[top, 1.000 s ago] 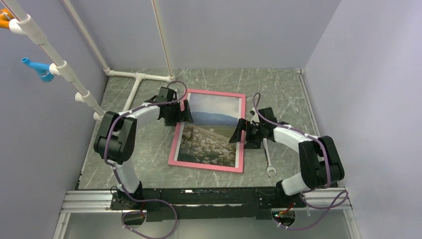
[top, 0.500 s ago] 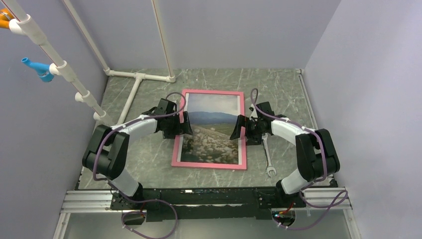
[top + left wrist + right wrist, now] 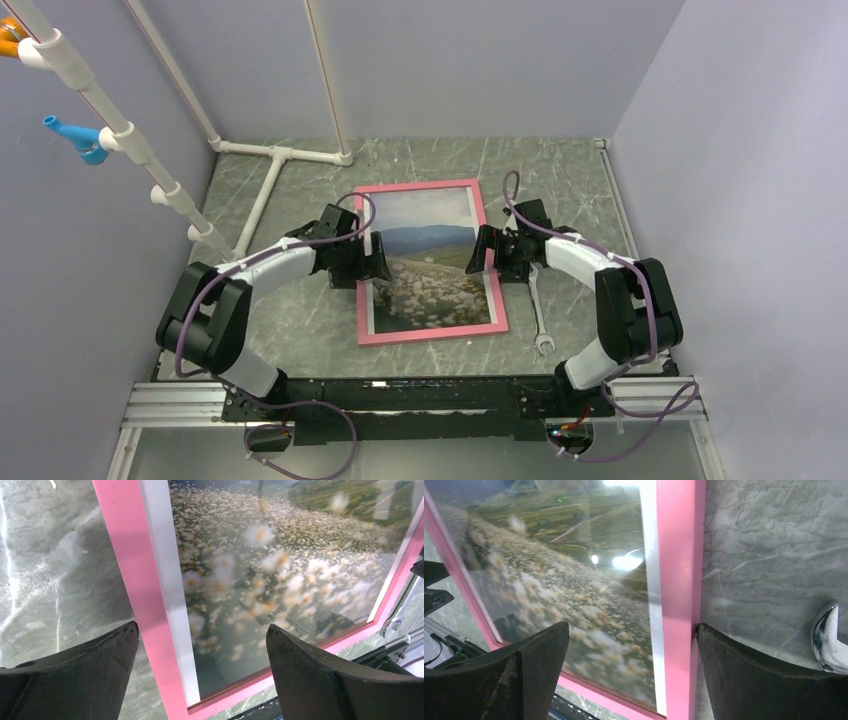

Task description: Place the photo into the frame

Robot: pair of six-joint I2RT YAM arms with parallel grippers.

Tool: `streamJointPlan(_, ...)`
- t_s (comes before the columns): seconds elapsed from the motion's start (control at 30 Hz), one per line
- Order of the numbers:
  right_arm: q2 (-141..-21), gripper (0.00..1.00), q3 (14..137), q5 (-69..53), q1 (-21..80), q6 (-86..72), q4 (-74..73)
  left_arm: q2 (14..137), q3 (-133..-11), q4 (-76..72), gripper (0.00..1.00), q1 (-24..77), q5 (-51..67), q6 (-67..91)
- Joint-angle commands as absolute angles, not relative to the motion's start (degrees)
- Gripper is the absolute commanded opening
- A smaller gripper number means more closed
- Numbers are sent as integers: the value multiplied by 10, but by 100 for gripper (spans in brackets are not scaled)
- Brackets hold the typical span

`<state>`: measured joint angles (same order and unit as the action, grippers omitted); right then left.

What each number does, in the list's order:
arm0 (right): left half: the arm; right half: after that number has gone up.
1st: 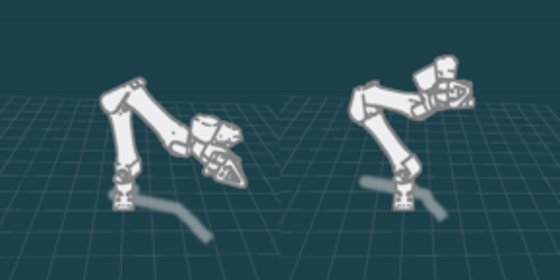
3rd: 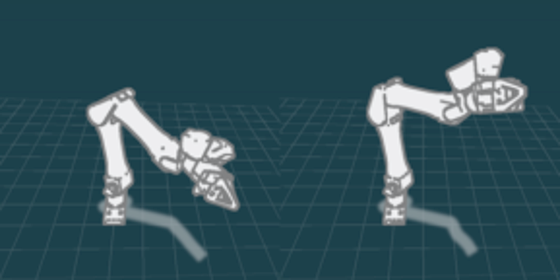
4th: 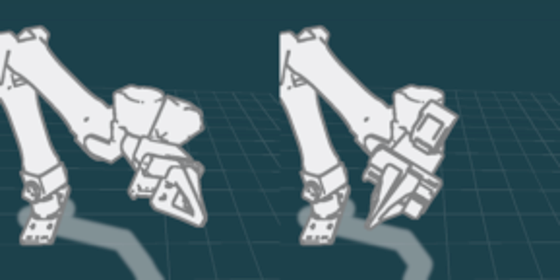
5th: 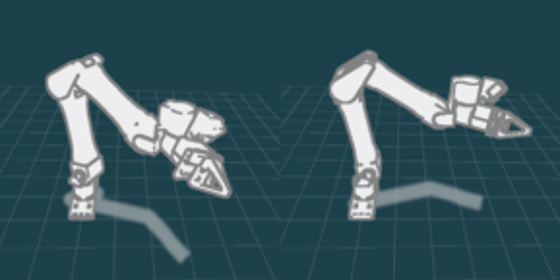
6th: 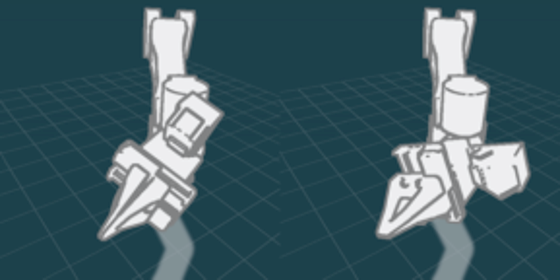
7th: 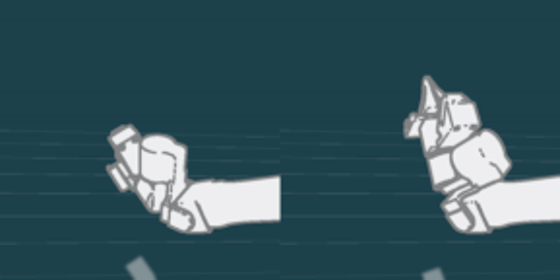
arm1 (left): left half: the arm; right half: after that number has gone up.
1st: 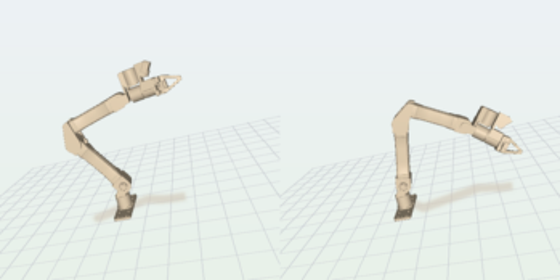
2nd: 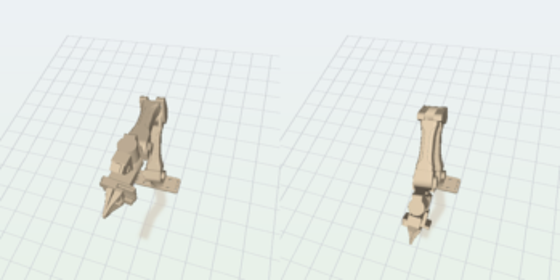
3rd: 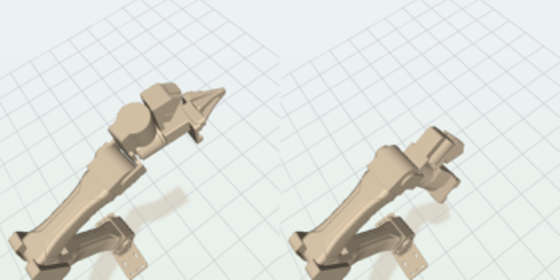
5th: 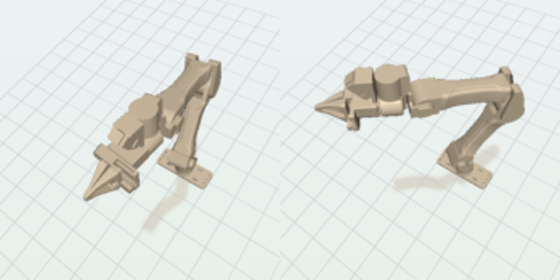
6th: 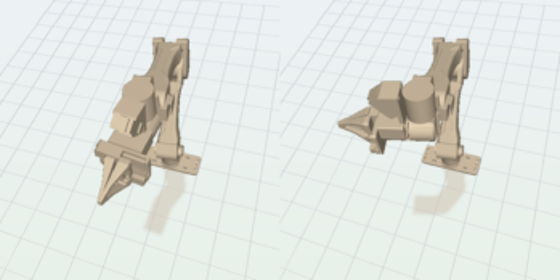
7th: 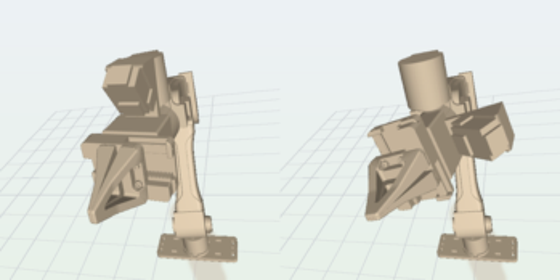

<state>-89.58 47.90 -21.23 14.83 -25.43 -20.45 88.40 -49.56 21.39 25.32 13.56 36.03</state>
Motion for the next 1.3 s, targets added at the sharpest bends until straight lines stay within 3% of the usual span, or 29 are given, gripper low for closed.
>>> streamJointPlan(0.0,-825,100,484,-187,150,-246,-162,827,-510,200,99,251,127,346)
streamJointPlan(0.37,-583,100,353,-136,74,-196,-5,637,-359,-38,99,138,114,300)
streamJointPlan(0.73,-466,99,221,-10,32,-124,141,502,-227,-164,99,117,-84,144)
streamJointPlan(0.97,-452,99,88,91,32,-75,337,432,-140,-228,99,117,-195,74)
streamJointPlan(1.17,-555,100,48,123,32,-20,475,447,-99,-262,99,117,-273,32)
streamJointPlan(1.27,-595,99,51,118,32,-14,531,464,-48,-370,99,117,-268,9)
